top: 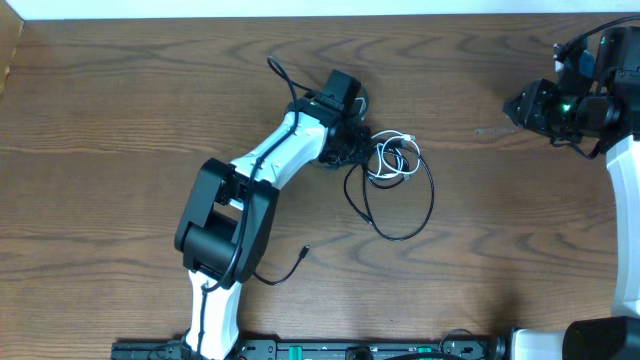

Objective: Untangle cables

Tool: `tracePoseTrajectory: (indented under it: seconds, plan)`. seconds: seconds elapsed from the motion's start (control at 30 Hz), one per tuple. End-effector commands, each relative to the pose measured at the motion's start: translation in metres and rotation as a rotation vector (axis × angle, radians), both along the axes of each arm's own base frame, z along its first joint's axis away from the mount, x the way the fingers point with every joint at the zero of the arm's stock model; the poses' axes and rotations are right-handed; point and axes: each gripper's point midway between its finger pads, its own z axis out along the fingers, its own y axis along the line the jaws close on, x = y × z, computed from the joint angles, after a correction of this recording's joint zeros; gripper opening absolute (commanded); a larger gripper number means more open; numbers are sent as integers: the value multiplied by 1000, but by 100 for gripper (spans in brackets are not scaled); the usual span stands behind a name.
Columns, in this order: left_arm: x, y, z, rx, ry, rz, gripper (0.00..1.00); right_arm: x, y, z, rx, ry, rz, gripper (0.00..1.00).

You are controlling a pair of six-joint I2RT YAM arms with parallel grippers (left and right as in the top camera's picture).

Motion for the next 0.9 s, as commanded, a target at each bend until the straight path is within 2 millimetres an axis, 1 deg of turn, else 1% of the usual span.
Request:
tracePoseTrajectory:
  seconds: [0.0,0.1,0.2,0.27,0.33,0.37,0.43,0.5,0.6,0.63,0.77,0.87]
  plan:
    - [-9,-6,-16,42,13,-23,21,-1,1,1,-17,-7,26,37]
    - [-11,-6,-23,82,4,-27,21,-1,1,0,-17,-4,26,38]
    - [-12,-6,-24,89,2,-28,21,-1,1,0,-17,-4,26,38]
    - [-11,-7,-24,88,-1,-28,8,-1,1,0,-20,-6,32,39]
    - [-9,-8,-23,82,-11,-28,8,-1,1,0,-20,-7,32,40]
    - [-6,-9,-18,73,-24,-25,7,-1,1,0,-20,-7,33,40]
    - [-1,-11,-5,45,-45,-32,8,-1,3,0,-21,-8,36,40]
    - [5,-15,15,4,-82,-46,7,-1,4,0,-20,-7,40,40]
    - [14,-13,50,-32,-152,-32,7,-1,6,1,-20,-9,45,41]
    - [15,-12,65,-46,-179,-29,8,-1,6,1,-20,-9,45,43]
    - [11,-14,110,-106,-255,-51,7,-1,8,1,-17,-10,50,57]
    - [3,-21,136,-169,-301,-119,7,-1,12,2,-5,-12,64,61]
